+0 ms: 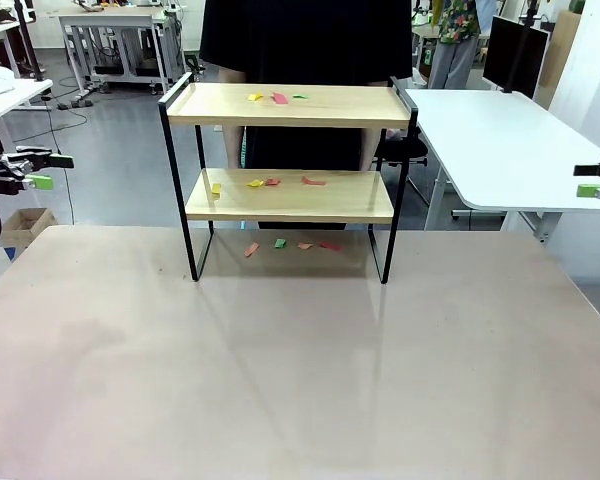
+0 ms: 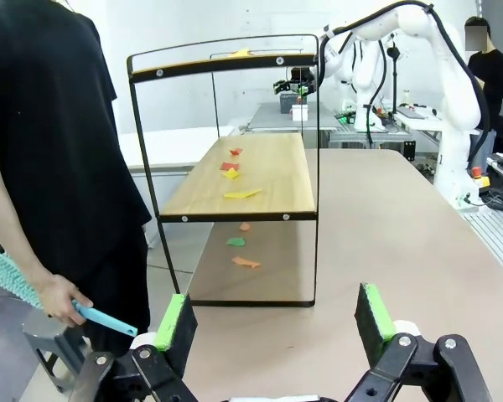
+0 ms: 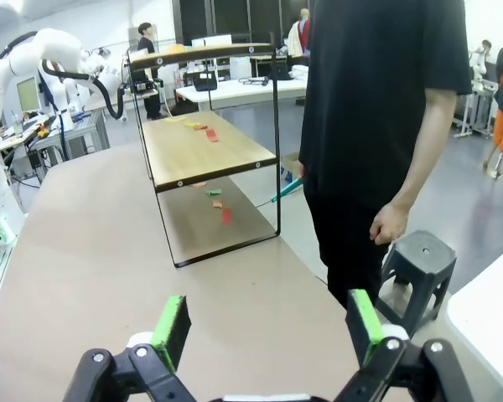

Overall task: Clean the shelf.
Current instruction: Pick up the Duster handed by the human.

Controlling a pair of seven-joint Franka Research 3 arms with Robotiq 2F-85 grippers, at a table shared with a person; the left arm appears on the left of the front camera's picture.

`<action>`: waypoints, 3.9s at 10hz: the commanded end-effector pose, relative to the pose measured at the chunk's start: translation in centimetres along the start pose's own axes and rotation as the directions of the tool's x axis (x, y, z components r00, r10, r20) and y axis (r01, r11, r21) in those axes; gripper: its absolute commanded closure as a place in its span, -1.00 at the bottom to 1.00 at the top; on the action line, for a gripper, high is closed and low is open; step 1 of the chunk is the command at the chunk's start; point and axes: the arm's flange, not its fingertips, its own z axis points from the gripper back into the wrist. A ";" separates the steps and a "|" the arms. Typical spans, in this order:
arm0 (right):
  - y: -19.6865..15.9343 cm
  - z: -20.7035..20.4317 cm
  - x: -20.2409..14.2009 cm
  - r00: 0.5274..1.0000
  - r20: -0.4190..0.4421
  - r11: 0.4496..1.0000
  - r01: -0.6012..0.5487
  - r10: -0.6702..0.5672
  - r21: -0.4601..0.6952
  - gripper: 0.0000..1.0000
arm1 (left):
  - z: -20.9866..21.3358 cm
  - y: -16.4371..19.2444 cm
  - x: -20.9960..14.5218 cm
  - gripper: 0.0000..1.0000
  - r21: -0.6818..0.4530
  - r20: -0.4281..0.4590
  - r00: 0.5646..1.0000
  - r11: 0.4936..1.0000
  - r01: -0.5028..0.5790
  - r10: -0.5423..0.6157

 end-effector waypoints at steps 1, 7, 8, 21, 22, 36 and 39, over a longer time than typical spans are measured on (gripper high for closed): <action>-0.4 0.0 0.2 0.998 0.055 0.999 -0.042 0.042 -0.004 -1.00 | 0.1 0.2 0.2 -1.00 -0.002 0.047 0.998 0.999 0.035 -0.035; -0.1 0.2 0.3 0.999 0.035 1.000 -0.011 0.011 -0.007 -1.00 | 0.1 -0.1 0.4 -1.00 0.003 0.038 0.999 1.000 0.012 -0.012; -0.1 0.2 0.3 0.999 0.035 1.000 -0.011 0.011 -0.007 -1.00 | 0.1 -0.1 0.4 -1.00 0.003 0.038 0.999 1.000 0.012 -0.012; -0.1 0.2 0.3 0.999 0.035 1.000 -0.011 0.011 -0.007 -1.00 | 0.1 -0.1 0.4 -1.00 0.003 0.038 0.999 1.000 0.012 -0.012; -0.1 0.2 0.3 0.999 0.035 1.000 -0.011 0.011 -0.007 -1.00 | 0.1 -0.1 0.4 -1.00 0.003 0.038 0.999 1.000 0.012 -0.012; -0.1 0.2 0.3 0.999 0.035 1.000 -0.011 0.011 -0.007 -1.00 | -5.8 -6.5 18.5 -1.00 0.424 -0.214 0.934 0.889 -0.174 0.285; -0.1 0.2 0.3 0.999 0.035 1.000 -0.011 0.011 -0.007 -1.00 | -9.3 -8.0 21.2 -1.00 0.570 -0.248 0.905 0.807 -0.153 0.347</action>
